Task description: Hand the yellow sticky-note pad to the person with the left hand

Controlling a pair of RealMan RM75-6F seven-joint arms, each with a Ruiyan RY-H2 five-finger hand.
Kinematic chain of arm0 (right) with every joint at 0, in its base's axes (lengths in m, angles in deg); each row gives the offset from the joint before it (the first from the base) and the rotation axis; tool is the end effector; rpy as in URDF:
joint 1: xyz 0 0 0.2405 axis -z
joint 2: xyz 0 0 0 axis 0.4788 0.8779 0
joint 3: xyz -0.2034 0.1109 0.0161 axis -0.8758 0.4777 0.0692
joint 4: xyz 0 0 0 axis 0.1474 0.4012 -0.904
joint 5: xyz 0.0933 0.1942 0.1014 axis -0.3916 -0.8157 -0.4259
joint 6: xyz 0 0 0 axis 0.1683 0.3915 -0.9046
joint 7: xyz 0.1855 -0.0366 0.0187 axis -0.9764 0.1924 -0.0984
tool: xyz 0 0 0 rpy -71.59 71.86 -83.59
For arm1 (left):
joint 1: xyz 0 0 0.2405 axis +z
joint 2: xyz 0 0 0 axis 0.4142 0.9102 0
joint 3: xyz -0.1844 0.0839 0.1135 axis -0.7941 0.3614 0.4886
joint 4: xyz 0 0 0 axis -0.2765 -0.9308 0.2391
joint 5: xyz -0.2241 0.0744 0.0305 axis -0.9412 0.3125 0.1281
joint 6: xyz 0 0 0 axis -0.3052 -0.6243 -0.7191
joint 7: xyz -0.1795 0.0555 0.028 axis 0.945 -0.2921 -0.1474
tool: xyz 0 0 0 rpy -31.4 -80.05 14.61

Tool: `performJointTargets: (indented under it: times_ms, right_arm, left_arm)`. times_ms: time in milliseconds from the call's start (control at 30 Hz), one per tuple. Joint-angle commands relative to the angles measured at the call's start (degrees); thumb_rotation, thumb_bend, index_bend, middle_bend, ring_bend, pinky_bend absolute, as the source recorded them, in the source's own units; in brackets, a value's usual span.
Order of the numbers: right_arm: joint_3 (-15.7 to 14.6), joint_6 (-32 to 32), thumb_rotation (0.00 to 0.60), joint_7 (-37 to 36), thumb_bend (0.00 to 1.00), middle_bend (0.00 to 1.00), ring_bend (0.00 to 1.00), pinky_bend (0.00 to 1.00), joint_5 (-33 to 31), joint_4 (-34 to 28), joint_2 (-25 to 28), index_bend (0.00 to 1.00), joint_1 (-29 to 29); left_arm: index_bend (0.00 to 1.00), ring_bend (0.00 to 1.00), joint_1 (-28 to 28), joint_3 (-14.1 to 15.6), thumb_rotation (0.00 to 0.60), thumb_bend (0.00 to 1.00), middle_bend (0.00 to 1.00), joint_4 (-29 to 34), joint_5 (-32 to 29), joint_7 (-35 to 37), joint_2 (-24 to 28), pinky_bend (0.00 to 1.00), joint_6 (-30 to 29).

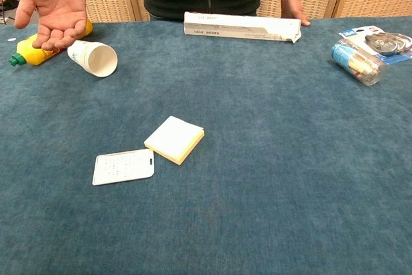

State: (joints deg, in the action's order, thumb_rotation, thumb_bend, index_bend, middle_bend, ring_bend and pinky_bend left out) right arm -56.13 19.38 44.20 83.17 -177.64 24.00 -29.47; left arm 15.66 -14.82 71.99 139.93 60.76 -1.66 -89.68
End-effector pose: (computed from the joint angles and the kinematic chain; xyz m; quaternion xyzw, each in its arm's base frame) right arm -0.3018 -0.2258 0.1830 0.5169 -0.3380 0.4501 0.6450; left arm -0.2987 0.2307 0.1432 -0.5323 -0.4229 -0.4476 0.5809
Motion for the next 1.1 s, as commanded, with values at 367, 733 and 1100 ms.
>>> performJointTargets:
  times_ms: [367,733,1100]
  right_arm:
    - [0.3,1.6,0.600,1.4,0.00,0.00,0.00,0.00,0.3,-0.2,-0.7,0.00,0.5]
    - [0.7,0.5,0.600,1.0,0.00,0.00,0.00,0.00,-1.1,-0.2,-0.2,0.00,0.4]
    - [1.5,-2.3,0.600,-0.1,0.00,0.00,0.00,0.00,-4.7,1.0,0.0,0.00,0.0]
  left_arm:
    - [0.00,0.00,-0.2,1.0,0.600,0.00,0.00,-0.4,7.4,0.2,0.2,0.00,1.1]
    - [0.00,0.00,-17.5,0.9,0.600,0.00,0.00,-0.5,24.2,-4.4,-1.0,0.00,20.5]
    - [0.00,0.00,-37.0,-6.7,0.600,0.00,0.00,-6.0,13.7,-14.3,-16.9,0.00,51.9]
